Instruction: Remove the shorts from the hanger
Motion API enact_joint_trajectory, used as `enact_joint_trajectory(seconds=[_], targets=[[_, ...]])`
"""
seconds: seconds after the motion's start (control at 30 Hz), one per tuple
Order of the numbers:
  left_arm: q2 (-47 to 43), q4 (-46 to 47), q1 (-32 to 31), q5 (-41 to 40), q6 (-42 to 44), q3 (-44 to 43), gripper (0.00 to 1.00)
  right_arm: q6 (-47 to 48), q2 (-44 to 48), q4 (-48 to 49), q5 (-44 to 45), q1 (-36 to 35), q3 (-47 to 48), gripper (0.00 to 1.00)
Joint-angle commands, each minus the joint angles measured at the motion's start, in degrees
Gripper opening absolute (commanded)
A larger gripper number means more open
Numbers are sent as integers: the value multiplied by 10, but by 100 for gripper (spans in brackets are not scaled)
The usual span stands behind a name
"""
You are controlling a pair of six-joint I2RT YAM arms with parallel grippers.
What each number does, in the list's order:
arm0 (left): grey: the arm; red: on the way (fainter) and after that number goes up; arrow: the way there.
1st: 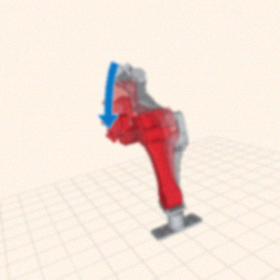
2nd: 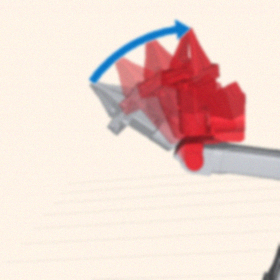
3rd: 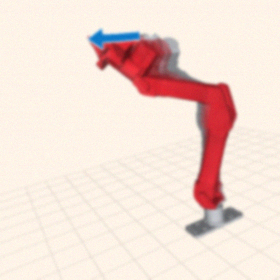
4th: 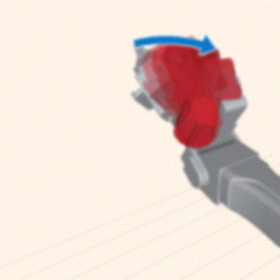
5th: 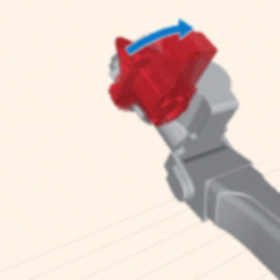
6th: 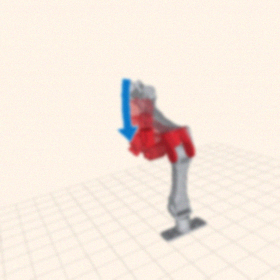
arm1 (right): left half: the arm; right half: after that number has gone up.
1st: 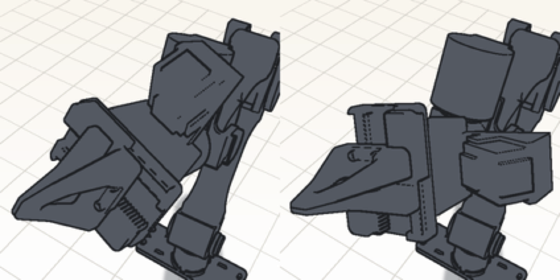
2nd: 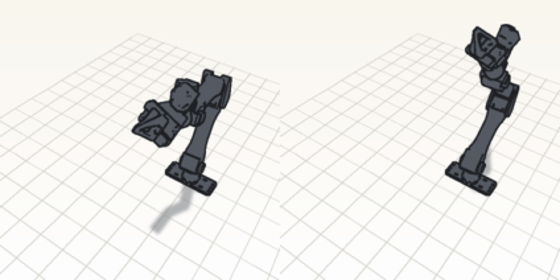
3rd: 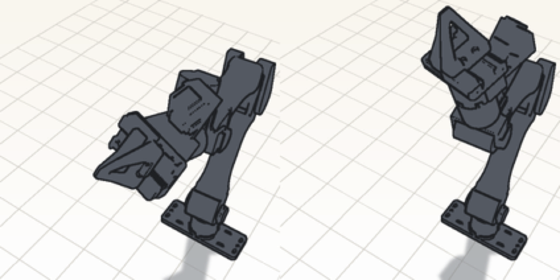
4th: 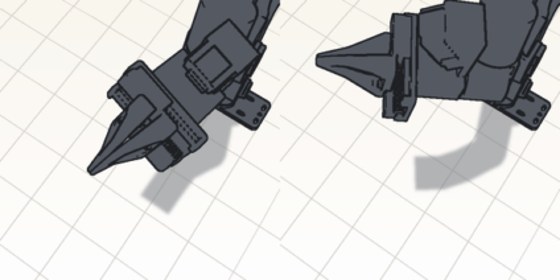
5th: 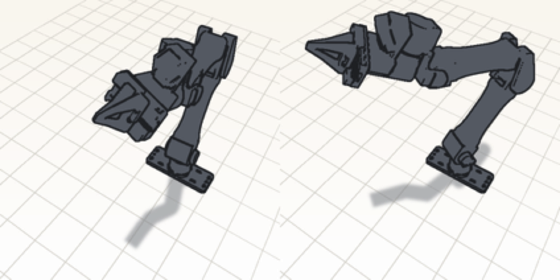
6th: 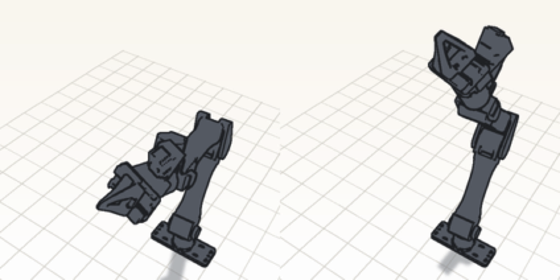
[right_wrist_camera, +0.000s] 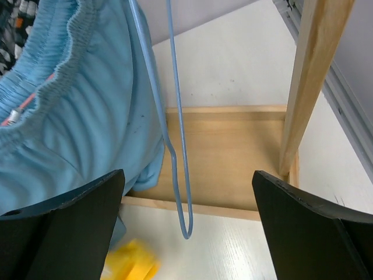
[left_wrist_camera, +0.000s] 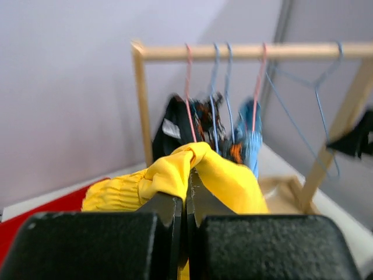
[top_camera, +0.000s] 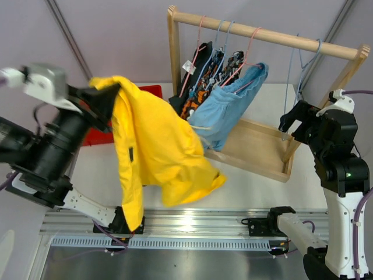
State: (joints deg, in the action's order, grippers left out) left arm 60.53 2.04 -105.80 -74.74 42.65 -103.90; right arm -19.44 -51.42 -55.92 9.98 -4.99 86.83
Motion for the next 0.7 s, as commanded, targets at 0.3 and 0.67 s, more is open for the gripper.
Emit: enact_joint_trajectory(seconds=[0.3, 0.67], targets=[[105, 348, 127, 102, 436, -193, 0, -1, 37, 42, -52, 2, -78, 99], [152, -132, 465, 209, -1, -176, 0, 5, 70, 78, -125, 2, -122, 99]])
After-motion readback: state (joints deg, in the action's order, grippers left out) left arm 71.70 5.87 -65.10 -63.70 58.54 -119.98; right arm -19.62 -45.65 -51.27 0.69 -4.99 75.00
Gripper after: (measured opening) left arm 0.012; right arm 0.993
